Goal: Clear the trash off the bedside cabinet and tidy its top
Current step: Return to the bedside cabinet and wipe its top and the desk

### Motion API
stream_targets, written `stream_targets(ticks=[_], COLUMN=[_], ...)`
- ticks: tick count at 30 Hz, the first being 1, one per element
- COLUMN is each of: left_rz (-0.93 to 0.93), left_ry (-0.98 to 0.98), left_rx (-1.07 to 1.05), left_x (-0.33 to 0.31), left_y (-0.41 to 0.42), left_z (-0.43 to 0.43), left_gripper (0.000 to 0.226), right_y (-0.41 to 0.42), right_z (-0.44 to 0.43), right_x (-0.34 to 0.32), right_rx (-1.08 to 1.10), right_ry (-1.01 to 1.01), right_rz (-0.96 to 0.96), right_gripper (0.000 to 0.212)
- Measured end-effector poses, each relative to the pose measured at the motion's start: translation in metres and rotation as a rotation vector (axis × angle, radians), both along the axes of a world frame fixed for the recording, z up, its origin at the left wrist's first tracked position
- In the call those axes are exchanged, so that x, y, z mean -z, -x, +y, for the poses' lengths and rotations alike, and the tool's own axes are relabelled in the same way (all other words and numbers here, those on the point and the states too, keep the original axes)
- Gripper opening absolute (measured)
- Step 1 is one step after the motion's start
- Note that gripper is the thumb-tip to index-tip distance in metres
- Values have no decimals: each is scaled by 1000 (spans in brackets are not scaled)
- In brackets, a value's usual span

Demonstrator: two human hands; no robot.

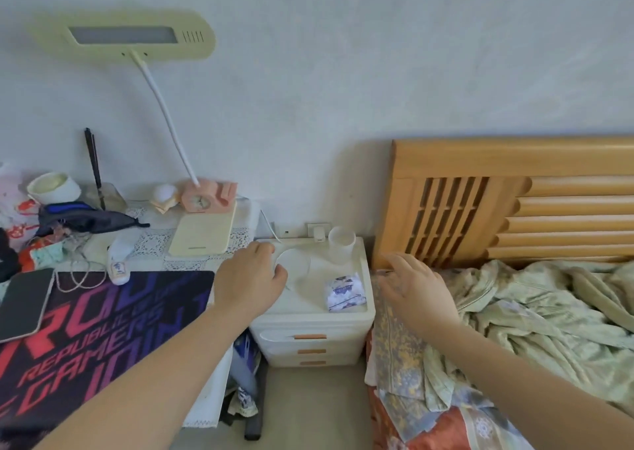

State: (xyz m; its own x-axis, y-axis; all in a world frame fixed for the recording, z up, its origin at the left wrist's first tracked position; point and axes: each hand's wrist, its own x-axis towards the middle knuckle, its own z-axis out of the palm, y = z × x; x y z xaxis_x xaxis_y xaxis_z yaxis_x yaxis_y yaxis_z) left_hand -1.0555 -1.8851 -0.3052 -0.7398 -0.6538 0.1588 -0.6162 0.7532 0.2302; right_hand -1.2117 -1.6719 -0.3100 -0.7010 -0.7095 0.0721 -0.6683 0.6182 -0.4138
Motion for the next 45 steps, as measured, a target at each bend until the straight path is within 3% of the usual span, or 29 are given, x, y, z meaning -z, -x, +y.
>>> stream_targets(ticks=[16, 25, 32, 39, 45], left_rz=[-225, -267, -282, -356, -376], left_ry=[-429, -661, -468, -304, -283], left_rx=[67, -146, -175, -127, -132], left_x=[196, 271, 316, 343, 360], left_y=[67, 94, 102, 95, 93], left_z=[-68, -100, -98, -94, -95], left_gripper=[43, 42, 45, 64, 71], right_y=[25, 42, 69, 74, 75], right_z=[-119, -177, -215, -229, -230], right_x=[185, 260, 310, 342, 358], right_rx=[84, 6, -56, -105, -123], right_ry=[-150, -180, -220, -296, -273], right_rz=[-230, -232, -198, -150, -118], right_gripper=[44, 47, 55, 73, 69])
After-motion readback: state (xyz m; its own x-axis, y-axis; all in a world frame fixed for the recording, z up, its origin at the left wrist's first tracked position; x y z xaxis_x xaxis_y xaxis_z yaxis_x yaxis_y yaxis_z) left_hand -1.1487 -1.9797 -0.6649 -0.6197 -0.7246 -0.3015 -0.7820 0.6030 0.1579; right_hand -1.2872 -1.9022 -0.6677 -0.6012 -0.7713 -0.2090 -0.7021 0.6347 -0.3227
